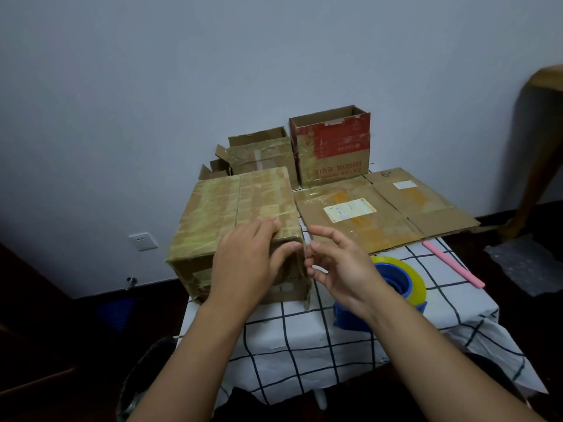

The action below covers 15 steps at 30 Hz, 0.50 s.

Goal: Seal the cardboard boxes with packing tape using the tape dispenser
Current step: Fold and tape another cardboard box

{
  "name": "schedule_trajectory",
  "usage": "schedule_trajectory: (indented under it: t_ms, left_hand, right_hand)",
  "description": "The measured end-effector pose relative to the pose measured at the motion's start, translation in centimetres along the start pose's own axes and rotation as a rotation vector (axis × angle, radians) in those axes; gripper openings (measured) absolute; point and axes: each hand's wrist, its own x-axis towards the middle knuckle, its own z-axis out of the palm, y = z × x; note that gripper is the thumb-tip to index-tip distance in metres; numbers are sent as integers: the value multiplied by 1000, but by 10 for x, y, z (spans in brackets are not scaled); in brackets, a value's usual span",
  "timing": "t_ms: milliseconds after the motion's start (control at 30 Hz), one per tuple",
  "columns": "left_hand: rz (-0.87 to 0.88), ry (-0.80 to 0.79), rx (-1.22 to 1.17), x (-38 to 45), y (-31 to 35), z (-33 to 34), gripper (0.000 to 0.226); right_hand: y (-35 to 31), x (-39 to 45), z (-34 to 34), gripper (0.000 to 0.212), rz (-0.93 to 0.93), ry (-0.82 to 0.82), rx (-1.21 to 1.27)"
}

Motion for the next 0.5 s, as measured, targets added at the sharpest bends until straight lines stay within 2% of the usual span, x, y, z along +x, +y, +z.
schedule_trajectory:
  t_ms: [300, 500]
  left_hand:
    - [-30, 26, -39, 2, -2, 5, 48]
    - [-16, 57, -31, 1, -3, 6, 56]
  right_hand:
    - [-1, 0, 1, 17, -81, 85, -27]
    - [1, 3, 7, 16, -184, 144, -81]
